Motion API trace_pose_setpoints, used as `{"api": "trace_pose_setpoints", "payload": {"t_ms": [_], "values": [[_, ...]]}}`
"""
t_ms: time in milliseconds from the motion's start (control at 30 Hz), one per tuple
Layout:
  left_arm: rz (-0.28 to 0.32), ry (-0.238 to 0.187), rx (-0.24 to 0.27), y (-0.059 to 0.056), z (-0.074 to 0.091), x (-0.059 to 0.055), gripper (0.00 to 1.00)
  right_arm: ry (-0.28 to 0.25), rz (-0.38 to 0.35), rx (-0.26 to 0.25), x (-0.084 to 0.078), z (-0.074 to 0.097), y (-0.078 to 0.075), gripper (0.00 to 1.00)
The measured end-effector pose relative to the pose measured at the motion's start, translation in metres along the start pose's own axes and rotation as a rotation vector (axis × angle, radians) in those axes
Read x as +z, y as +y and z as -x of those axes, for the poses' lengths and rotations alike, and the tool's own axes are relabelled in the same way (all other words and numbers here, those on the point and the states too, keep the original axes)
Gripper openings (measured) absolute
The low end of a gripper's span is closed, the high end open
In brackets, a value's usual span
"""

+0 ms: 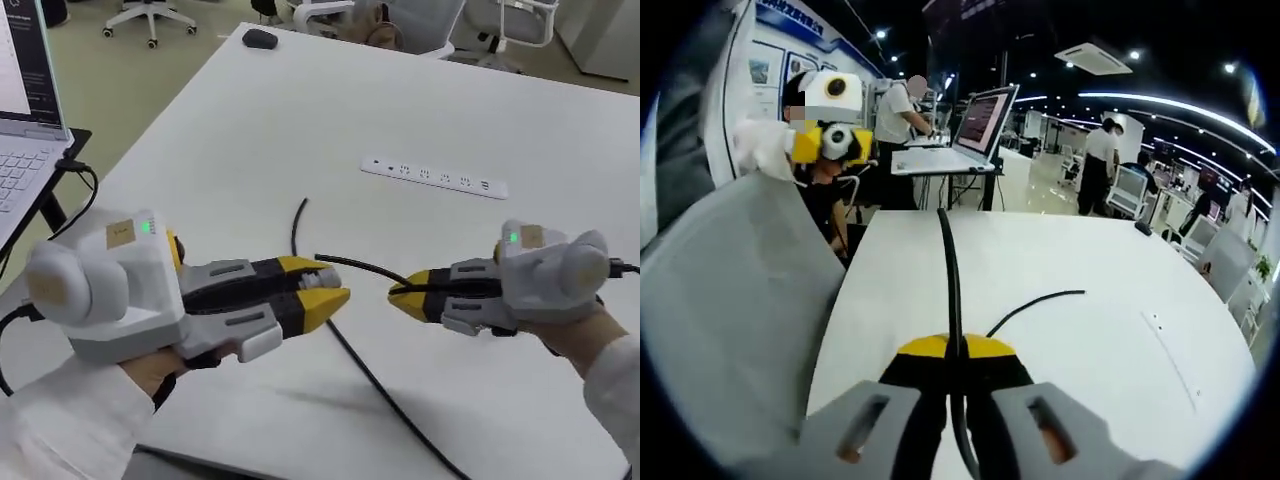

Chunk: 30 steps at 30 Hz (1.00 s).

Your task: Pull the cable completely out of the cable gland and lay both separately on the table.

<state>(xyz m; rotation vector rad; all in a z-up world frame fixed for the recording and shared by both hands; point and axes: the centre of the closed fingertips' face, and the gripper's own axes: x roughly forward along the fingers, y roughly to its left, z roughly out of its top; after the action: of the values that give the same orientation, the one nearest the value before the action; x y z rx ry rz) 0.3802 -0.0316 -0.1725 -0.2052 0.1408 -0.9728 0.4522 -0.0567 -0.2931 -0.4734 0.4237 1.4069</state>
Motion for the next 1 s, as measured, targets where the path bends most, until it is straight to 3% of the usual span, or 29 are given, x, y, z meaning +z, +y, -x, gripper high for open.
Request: {"api": "trace_pose_setpoints", "payload": {"t_ms": [200,467,600,633,867,967,1000], "values": [[-0.002,0.016,-0.015,-0.003,-0.001,-0.003,0.17,0.107,-0.002,0.067,-0.031,-0.060,-0.002,0.02],[0.018,0.024,-0.008,0.001,-0.002,-0.007,0.17,0.187,-0.014,0.120,-0.051,-0.100,0.011,0.03],[0.024,0.026,-0.003,0.004,-0.002,-0.008,0.17,0.226,-0.025,0.104,-0.064,-0.109,0.013,0.04],[0.025,0.028,-0.002,0.004,-0.002,-0.008,0.17,0.229,-0.033,0.095,-0.060,-0.107,0.015,0.05],[0.033,0.041,0.029,0.011,0.000,-0.012,0.17,0.197,-0.062,0.030,-0.059,-0.101,0.008,0.22],[0.051,0.056,0.064,0.022,0.001,-0.018,0.17,0.123,-0.116,-0.026,-0.049,-0.088,-0.001,0.31],[0.052,0.081,0.080,0.027,0.002,-0.023,0.17,0.086,-0.137,-0.041,-0.043,-0.081,-0.004,0.33]]}}
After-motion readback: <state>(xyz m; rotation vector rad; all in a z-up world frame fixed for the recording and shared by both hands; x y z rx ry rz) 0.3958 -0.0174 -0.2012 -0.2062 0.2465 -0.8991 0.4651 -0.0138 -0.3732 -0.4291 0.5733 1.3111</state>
